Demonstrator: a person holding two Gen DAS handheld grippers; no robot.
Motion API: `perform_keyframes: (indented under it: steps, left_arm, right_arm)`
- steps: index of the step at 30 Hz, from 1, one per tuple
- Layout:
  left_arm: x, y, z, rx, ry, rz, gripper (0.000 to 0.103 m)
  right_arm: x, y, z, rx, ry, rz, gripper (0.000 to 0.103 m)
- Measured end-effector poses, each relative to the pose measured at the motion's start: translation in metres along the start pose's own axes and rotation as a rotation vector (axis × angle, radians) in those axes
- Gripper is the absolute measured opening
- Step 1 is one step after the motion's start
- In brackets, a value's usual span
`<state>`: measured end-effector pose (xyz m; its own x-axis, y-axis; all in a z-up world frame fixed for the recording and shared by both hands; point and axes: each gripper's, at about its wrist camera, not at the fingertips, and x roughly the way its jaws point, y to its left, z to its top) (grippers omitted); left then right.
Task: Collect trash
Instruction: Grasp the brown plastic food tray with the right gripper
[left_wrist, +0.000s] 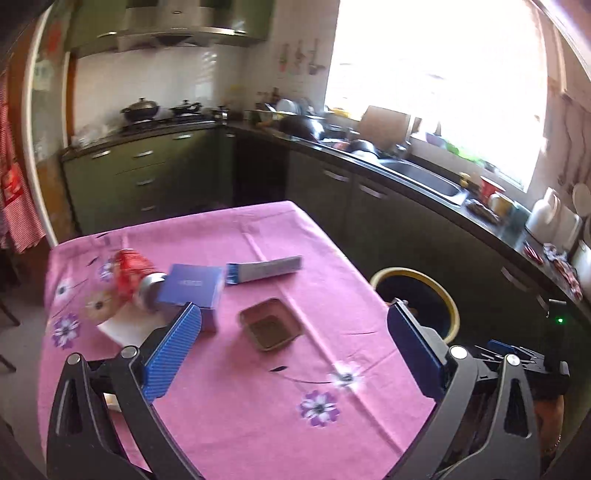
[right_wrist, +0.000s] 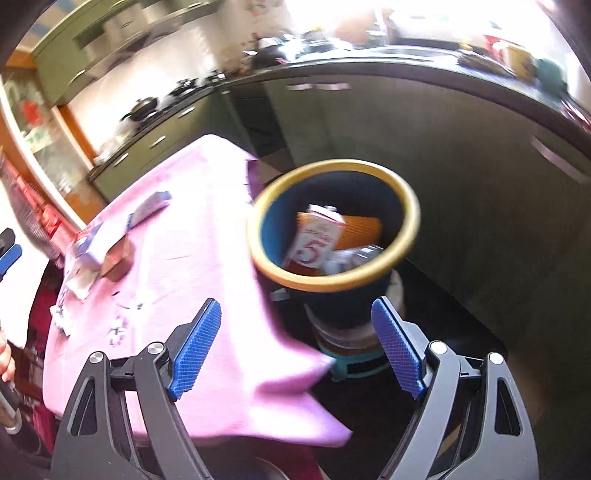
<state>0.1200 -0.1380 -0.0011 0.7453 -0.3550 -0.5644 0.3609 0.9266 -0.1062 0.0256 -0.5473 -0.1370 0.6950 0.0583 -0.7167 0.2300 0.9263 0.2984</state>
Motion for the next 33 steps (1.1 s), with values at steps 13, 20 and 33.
perform_keyframes:
  steps: [13,20,33]
  left_arm:
    - [-0.053,0.126,-0.040,-0.185,-0.028,0.286,0.096]
    - [-0.048,0.157,-0.062,-0.262,0.010,0.295,0.096]
    - [-0.034,0.189,-0.074,-0.338,0.049,0.271,0.096]
  right_arm:
    - [0.031,0.160,0.009,-0.280,-0.070,0.170,0.093]
    - [0.098,0.250,0.006,-0.502,0.002,0.120,0.098]
    - [0.181,0.280,0.026,-0.522,0.144,0.051,0.098]
